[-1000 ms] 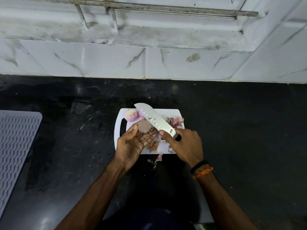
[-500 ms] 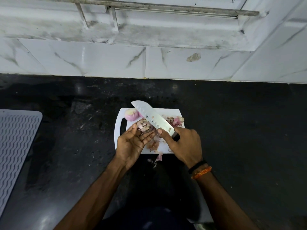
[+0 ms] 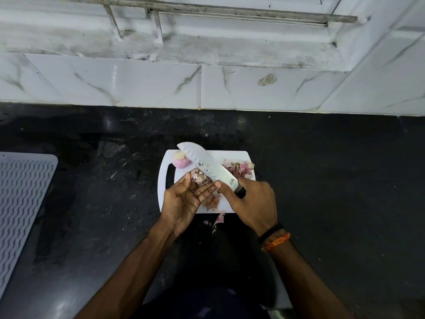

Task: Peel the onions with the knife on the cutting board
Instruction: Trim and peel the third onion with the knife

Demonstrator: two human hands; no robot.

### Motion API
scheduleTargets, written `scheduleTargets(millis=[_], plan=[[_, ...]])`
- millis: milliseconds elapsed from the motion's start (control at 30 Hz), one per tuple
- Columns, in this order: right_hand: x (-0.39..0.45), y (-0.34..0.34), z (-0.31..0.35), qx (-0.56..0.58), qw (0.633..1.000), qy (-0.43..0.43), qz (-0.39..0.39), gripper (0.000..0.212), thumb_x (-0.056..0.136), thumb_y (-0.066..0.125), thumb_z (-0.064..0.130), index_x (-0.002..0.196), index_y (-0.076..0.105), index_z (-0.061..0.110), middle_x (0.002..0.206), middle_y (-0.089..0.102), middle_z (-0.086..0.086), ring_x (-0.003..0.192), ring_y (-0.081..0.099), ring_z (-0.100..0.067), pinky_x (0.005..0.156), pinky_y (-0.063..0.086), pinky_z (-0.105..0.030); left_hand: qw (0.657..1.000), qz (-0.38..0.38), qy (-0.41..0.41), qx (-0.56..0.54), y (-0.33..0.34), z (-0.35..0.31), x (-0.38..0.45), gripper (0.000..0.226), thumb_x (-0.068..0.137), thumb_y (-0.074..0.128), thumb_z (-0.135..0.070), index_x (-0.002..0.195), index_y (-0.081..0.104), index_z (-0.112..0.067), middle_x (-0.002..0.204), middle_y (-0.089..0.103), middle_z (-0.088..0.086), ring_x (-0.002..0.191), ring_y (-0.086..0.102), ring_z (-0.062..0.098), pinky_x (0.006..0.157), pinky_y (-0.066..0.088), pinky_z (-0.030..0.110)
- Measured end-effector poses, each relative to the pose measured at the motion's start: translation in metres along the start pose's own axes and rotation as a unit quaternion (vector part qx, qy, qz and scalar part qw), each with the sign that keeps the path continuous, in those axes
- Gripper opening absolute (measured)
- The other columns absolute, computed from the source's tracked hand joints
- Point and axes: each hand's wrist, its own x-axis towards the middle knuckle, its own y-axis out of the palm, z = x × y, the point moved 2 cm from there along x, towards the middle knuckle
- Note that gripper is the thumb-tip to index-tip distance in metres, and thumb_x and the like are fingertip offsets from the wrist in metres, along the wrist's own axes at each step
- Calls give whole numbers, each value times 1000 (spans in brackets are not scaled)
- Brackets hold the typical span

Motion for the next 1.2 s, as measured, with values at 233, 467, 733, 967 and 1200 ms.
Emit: scheduleTargets(millis=[233, 467, 733, 967, 1200], plan=[[3, 0, 0, -18, 1000, 9, 0, 70, 83, 40, 82, 71, 66, 18, 49, 50, 13, 46, 51, -5, 46, 38, -25, 1000, -1, -9, 7, 3, 0, -3, 37, 94, 54, -24, 119, 62, 2, 123, 62, 31, 109, 65, 43, 85, 58, 43], [-4, 2, 7, -7, 1000, -5, 9, 55, 85, 49, 77, 62, 59, 28, 47, 45, 18, 45, 47, -1, 49, 29, -18, 1000, -6, -10, 17, 4, 0, -4, 37, 92, 52, -23, 118, 62, 1, 108, 70, 24, 90, 72, 33, 78, 60, 39], [3, -1, 2, -13, 1000, 12, -5, 58, 84, 43, 80, 67, 61, 27, 49, 44, 20, 45, 46, 2, 47, 30, -18, 999, 10, -6, 43, 7, -2, -5, 36, 93, 52, -22, 118, 65, 1, 112, 70, 23, 97, 70, 33, 83, 59, 40], [3, 5, 0, -37, 999, -7, 20, 83, 82, 31, 88, 93, 74, 18, 57, 59, 14, 51, 54, -3, 51, 49, -28, 998, -5, -8, 55, 1, 0, -3, 40, 89, 56, -21, 122, 63, 0, 114, 69, 21, 98, 69, 33, 90, 58, 43], [6, 5, -2, -38, 999, -8, 16, 78, 84, 32, 86, 95, 74, 21, 66, 67, 12, 54, 57, -4, 52, 51, -32, 996, -19, -12, 84, 0, 0, -1, 42, 88, 58, -23, 124, 63, -2, 117, 68, 21, 98, 68, 32, 98, 52, 47]])
